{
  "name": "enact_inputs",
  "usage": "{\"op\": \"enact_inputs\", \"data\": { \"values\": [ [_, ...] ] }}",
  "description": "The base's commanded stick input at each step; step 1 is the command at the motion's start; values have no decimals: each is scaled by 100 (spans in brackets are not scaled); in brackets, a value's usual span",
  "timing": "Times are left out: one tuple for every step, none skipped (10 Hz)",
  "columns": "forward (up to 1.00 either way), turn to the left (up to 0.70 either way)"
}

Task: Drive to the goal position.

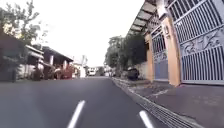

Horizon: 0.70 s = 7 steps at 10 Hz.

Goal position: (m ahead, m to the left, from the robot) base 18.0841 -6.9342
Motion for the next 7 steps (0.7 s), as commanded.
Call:
{"op": "enact_inputs", "data": {
  "values": [
    [85, 0],
    [85, 0],
    [85, 0],
    [85, 0],
    [85, 0],
    [85, 0],
    [85, 0]
  ]
}}
